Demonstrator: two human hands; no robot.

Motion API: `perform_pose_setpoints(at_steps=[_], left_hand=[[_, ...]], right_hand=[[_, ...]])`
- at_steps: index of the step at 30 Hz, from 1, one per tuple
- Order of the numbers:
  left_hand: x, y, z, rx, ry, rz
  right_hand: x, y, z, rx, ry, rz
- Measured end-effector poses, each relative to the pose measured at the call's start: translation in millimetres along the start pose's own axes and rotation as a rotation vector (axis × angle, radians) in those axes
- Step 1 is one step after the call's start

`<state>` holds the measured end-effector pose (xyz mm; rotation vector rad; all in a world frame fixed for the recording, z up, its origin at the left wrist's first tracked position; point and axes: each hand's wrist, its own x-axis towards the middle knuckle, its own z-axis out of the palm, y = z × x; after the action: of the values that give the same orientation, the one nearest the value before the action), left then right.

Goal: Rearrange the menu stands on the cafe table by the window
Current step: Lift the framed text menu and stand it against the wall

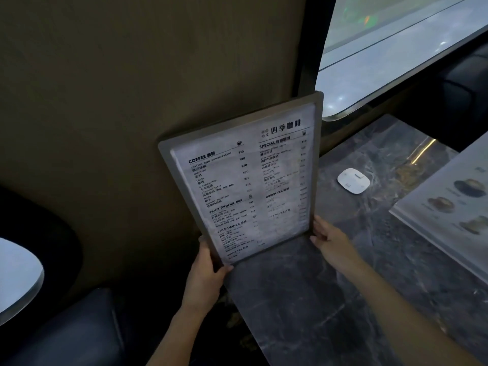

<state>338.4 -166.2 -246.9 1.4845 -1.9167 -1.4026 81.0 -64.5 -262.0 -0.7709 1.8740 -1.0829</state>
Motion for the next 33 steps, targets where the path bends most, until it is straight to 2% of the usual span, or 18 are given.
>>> perform_pose_setpoints(at_steps=[6,11,19,33], left_hand=[[1,-5,11,0.021,0.116,0.003],[3,-10,7,0.025,0.127,0.054],[5,-13,9,0.002,0.13,0.032],[6,-5,14,-0.004,0.157,0.032]], right_hand=[[6,9,-1,-0.023,-0.032,0.021],[13,6,4,-0.078,-0.112,0.008],[26,-6,4,-0.059,-0.172,-0.007],[24,-19,14,-0.048,-0.125,-0.001]])
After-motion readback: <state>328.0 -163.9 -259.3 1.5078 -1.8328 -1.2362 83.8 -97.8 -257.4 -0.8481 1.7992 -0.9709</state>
